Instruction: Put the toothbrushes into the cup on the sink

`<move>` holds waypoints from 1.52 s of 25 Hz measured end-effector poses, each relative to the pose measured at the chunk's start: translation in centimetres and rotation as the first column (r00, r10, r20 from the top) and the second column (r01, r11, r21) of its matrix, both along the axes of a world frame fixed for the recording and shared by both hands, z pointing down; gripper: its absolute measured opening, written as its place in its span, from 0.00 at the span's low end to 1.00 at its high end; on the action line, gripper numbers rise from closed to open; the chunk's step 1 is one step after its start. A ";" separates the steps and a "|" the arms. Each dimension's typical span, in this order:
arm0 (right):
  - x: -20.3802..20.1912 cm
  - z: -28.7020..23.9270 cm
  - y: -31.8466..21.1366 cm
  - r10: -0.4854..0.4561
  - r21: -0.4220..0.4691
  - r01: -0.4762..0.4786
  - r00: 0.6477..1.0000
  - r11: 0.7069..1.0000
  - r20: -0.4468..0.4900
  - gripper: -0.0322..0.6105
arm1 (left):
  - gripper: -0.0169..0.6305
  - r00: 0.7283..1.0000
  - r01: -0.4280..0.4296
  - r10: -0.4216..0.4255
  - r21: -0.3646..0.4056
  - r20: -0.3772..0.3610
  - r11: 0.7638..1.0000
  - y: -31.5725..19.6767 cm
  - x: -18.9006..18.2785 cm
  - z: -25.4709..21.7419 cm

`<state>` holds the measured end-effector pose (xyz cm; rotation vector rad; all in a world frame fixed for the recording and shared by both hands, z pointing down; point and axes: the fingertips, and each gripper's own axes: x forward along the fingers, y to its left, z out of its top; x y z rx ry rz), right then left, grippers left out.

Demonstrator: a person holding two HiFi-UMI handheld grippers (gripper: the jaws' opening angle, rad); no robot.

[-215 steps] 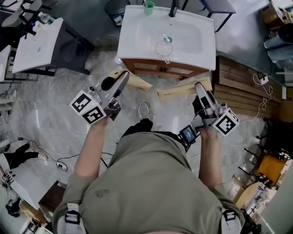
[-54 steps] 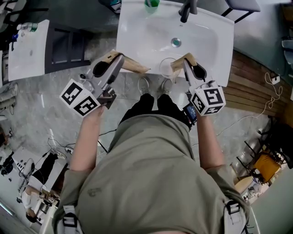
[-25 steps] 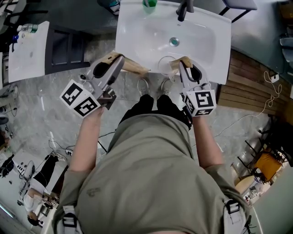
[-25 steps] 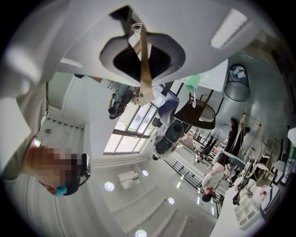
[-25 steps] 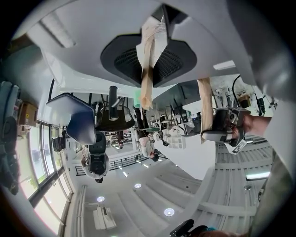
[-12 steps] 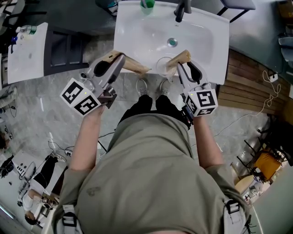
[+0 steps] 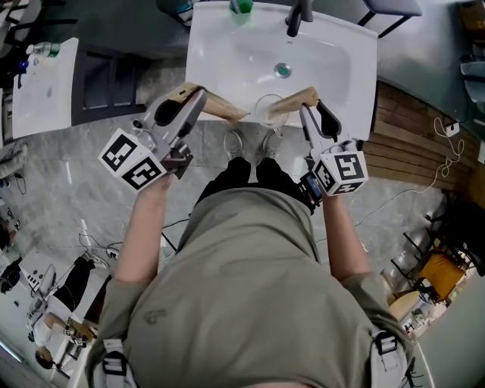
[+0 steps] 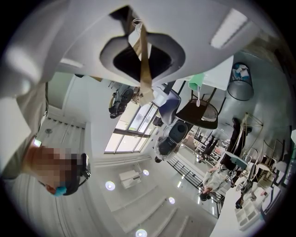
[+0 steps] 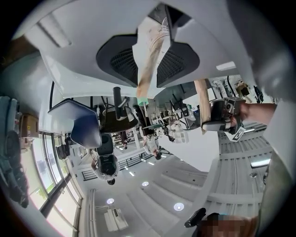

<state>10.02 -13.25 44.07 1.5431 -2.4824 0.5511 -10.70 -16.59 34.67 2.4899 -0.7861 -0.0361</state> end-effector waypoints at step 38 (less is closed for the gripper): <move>10.1 1.0 2.5 0.159 -0.122 -0.139 0.971 0.983 0.176 0.22 | 0.05 0.998 -0.063 0.063 0.028 -0.005 0.998 -1.3 6.8 0.3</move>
